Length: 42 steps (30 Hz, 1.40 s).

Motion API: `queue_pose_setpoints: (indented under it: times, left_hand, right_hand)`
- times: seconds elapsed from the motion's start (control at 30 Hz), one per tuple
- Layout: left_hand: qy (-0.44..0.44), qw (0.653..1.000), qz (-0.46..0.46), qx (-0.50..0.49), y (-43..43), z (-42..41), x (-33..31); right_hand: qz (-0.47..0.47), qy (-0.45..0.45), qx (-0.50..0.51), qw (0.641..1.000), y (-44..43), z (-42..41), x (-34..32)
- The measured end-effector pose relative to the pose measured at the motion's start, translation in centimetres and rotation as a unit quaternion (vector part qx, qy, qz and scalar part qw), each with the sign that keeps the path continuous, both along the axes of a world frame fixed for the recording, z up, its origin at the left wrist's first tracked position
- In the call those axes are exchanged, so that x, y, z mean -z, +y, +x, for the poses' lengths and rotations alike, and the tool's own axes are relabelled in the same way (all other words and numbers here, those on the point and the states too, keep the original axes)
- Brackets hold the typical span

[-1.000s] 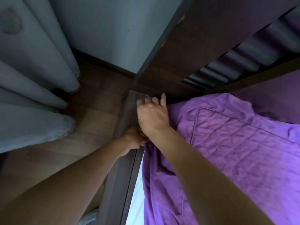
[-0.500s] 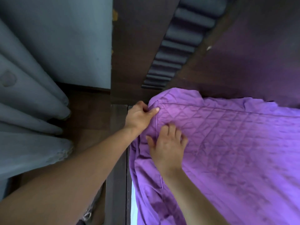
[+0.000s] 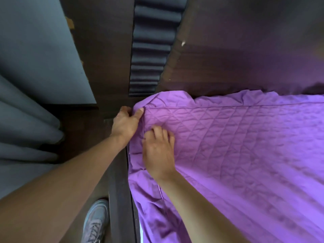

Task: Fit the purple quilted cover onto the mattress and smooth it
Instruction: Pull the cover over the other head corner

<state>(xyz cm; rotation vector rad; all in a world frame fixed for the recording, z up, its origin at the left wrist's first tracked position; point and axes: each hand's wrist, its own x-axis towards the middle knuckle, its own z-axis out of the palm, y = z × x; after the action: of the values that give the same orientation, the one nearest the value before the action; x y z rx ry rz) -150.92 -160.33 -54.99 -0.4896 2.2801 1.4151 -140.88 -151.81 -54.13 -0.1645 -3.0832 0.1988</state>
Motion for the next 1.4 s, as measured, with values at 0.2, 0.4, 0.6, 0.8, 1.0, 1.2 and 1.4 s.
queue_pose_setpoints:
  times: [0.2,0.4,0.6,0.8,1.0,1.2,1.4]
  left_hand:
    - [0.072,0.991,-0.113,0.030,1.1,-0.9,-0.5]
    - [0.097,0.982,-0.158,0.024,1.3,0.4,-1.7]
    - [0.445,0.753,-0.218,0.432,2.6,7.7,-2.1]
    - [0.222,0.669,-0.383,0.597,1.1,11.0,-1.3]
    - [0.207,0.694,-0.370,0.582,1.3,14.5,-3.7]
    - [0.145,0.661,-0.145,0.722,2.1,21.6,-5.0]
    - [0.141,0.574,-0.178,0.787,1.1,25.6,-4.5]
  right_hand:
    - [-0.095,-0.194,0.157,0.964,7.4,-4.9,-1.6]
    - [-0.166,-0.211,0.025,0.963,9.8,-5.9,-2.7]
    - [-0.085,-0.124,0.118,0.982,9.5,7.2,-2.6]
    - [0.001,-0.179,0.034,0.983,7.2,20.1,-0.4]
    - [-0.048,-0.145,0.041,0.987,5.7,26.5,-1.8]
    - [-0.069,-0.143,0.166,0.973,7.4,31.8,-3.1]
    - [-0.099,-0.040,0.244,0.964,6.1,39.8,-3.4]
